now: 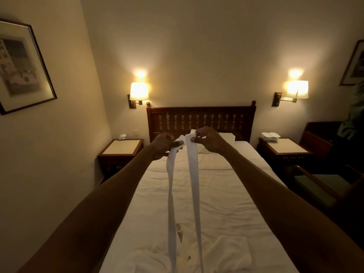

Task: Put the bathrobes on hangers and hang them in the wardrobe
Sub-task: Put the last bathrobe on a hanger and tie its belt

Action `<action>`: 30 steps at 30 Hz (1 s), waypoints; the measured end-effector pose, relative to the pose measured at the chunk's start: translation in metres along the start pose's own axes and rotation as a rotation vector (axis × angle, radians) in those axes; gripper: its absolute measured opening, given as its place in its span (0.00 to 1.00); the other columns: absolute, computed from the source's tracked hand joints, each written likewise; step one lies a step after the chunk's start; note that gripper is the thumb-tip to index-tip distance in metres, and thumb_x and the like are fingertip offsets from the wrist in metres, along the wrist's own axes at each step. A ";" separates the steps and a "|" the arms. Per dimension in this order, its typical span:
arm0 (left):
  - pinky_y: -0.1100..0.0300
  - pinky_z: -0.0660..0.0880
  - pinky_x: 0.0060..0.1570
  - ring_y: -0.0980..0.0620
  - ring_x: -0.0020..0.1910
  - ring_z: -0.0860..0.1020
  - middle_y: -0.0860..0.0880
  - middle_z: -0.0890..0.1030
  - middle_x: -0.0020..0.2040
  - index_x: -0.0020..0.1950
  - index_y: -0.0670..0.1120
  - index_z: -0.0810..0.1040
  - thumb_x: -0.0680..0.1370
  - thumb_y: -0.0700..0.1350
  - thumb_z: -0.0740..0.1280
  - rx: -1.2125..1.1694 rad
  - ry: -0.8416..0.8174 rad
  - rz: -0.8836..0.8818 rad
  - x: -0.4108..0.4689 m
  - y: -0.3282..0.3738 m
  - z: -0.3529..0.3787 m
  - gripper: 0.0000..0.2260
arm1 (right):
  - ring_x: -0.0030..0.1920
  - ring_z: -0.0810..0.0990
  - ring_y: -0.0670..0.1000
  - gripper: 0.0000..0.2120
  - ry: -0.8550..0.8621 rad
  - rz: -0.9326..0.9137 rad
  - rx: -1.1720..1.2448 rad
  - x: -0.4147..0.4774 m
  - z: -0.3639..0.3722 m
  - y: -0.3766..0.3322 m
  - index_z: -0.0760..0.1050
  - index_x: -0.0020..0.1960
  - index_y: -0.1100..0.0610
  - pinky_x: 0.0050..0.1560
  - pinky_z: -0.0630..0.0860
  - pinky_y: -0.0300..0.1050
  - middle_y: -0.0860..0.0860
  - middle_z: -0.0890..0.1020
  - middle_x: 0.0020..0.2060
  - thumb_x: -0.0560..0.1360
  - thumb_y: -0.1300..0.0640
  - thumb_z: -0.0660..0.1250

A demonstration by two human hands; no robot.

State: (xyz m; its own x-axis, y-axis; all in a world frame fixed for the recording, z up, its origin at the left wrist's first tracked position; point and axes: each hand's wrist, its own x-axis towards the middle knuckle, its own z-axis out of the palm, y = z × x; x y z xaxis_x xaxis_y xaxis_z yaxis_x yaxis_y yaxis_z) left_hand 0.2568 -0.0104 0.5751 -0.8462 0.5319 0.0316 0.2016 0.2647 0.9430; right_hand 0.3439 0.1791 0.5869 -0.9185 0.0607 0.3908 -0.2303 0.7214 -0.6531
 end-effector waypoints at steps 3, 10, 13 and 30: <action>0.60 0.78 0.43 0.47 0.51 0.78 0.48 0.79 0.48 0.49 0.40 0.80 0.78 0.41 0.69 0.059 -0.029 0.087 0.003 -0.007 0.006 0.04 | 0.44 0.77 0.67 0.15 -0.001 0.038 0.065 -0.001 0.003 0.008 0.79 0.48 0.71 0.43 0.69 0.45 0.69 0.80 0.42 0.77 0.57 0.68; 0.58 0.77 0.49 0.45 0.57 0.77 0.45 0.79 0.56 0.55 0.41 0.81 0.80 0.42 0.66 0.003 -0.236 0.088 0.005 -0.004 0.025 0.07 | 0.38 0.79 0.51 0.06 0.133 0.112 0.210 -0.003 0.004 0.020 0.83 0.41 0.60 0.45 0.73 0.46 0.54 0.82 0.35 0.73 0.56 0.73; 0.55 0.78 0.49 0.42 0.53 0.78 0.44 0.80 0.52 0.55 0.39 0.82 0.80 0.44 0.67 0.021 -0.135 0.147 0.009 -0.009 0.033 0.10 | 0.42 0.79 0.48 0.07 0.181 0.157 0.262 -0.003 0.004 0.022 0.83 0.42 0.57 0.48 0.75 0.42 0.50 0.82 0.39 0.71 0.53 0.75; 0.48 0.77 0.54 0.44 0.55 0.79 0.48 0.78 0.57 0.63 0.54 0.70 0.82 0.49 0.63 -0.169 -0.106 -0.033 0.024 -0.020 0.049 0.09 | 0.39 0.77 0.46 0.06 0.217 0.508 0.396 -0.005 0.008 0.044 0.82 0.50 0.62 0.35 0.71 0.35 0.49 0.80 0.39 0.76 0.61 0.68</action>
State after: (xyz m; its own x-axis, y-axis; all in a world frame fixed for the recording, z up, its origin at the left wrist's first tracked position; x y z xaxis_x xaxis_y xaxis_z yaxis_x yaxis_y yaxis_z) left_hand 0.2567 0.0363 0.5403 -0.7925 0.6093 -0.0266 0.0816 0.1491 0.9854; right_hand 0.3357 0.2052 0.5515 -0.8680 0.4921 0.0670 0.0743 0.2622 -0.9621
